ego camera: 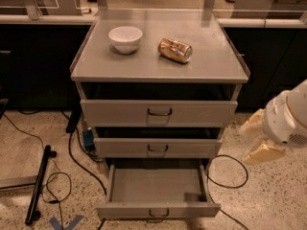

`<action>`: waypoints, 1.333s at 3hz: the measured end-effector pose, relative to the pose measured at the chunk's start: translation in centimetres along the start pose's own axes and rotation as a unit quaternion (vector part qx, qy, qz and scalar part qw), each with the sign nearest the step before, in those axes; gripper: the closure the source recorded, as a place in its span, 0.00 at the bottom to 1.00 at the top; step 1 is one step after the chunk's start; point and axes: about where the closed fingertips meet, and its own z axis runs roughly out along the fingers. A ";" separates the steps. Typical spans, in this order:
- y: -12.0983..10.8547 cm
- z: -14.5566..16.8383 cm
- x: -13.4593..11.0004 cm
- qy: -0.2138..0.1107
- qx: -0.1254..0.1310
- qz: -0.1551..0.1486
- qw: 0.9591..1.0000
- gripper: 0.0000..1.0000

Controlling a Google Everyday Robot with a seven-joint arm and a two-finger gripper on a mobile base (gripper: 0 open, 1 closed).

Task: Close bottom drawer

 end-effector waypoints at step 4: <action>-0.3 3.2 1.1 0.001 -0.008 -0.006 1.000 1.00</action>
Offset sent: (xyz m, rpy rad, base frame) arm 0.0059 -0.0023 -0.0244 -0.0053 0.0056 0.0193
